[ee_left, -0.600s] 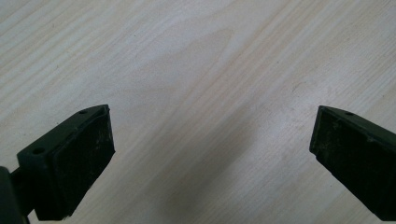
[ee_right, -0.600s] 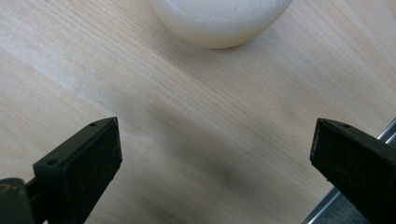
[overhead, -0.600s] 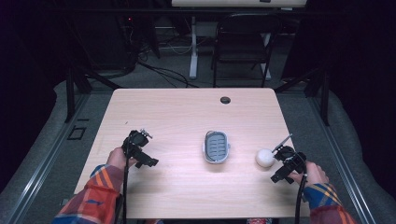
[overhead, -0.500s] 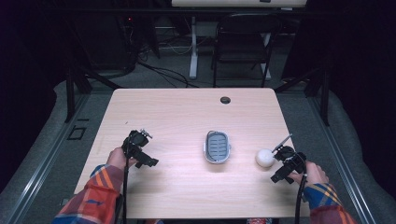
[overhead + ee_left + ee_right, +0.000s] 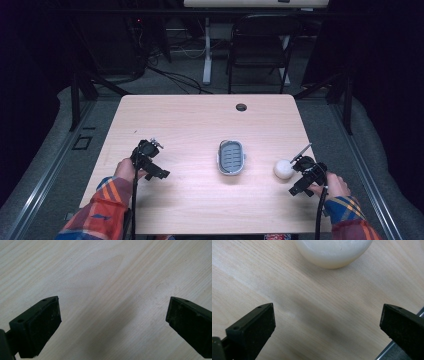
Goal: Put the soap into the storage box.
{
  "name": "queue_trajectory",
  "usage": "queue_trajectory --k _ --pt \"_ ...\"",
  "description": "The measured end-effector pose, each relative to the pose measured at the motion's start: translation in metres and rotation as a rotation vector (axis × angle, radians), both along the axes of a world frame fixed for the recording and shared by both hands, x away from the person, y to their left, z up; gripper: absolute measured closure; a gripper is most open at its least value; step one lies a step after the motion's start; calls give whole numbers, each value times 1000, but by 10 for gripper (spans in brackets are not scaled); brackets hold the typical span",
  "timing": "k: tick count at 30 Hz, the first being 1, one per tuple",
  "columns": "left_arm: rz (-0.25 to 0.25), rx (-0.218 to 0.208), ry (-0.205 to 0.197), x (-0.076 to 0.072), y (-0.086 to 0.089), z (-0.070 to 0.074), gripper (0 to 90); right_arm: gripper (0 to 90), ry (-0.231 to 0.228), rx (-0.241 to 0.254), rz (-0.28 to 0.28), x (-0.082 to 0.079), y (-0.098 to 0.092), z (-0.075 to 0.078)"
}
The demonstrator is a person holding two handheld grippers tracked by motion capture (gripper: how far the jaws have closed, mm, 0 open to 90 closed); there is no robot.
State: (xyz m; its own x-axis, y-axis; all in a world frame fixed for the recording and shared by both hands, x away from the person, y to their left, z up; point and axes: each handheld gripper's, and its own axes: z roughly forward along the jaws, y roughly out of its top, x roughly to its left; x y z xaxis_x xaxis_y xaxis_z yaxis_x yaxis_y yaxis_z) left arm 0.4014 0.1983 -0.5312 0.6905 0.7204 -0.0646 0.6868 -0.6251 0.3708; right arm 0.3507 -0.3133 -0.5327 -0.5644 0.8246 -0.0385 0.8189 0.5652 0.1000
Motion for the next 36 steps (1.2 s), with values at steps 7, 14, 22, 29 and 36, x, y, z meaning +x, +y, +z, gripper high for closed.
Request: queue_trajectory --k 7,14,22,29,36 --pt "2 0 2 0 0 0 0 0 -8 12 23 2 2 5" --pt "2 0 1 0 0 -1 0 0 -47 54 9 5 6 6" --pt "0 0 2 0 0 -1 0 0 -32 48 19 14 11 9" --pt "1 0 3 1 0 -1 0 0 -15 16 48 25 14 13" --pt "0 1 5 1 0 -1 0 0 -6 5 48 32 18 14"
